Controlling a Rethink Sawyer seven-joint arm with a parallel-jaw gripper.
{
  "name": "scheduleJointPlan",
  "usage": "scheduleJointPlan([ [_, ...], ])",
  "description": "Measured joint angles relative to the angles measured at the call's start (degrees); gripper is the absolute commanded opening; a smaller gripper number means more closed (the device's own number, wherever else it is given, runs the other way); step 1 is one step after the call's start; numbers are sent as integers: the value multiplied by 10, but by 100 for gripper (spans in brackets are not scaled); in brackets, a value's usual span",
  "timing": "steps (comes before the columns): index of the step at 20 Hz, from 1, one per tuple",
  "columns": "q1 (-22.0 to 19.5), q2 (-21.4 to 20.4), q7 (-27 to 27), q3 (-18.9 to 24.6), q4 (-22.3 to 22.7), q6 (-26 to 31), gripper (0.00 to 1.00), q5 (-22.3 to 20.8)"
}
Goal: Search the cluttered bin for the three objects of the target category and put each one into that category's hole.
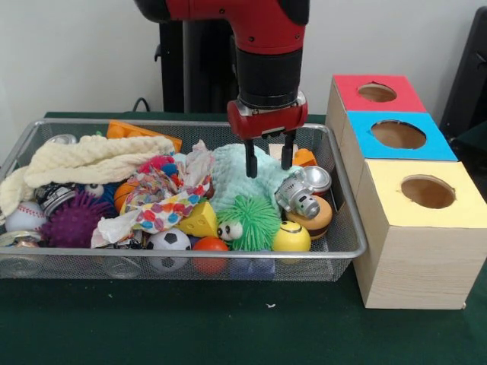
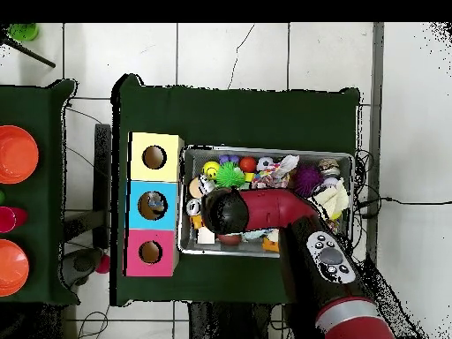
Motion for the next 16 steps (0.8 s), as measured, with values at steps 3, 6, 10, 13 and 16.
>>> scheduleJointPlan([
  [3,27,5,0,-20,-2,0,100,-10],
  [6,48,9,0,-34,-3,1,100,-22],
  [10,70,13,0,-52,-6,7,100,-35],
  [13,77,17,0,-64,-10,9,100,-42],
  [16,80,20,0,-72,-13,9,100,-45],
])
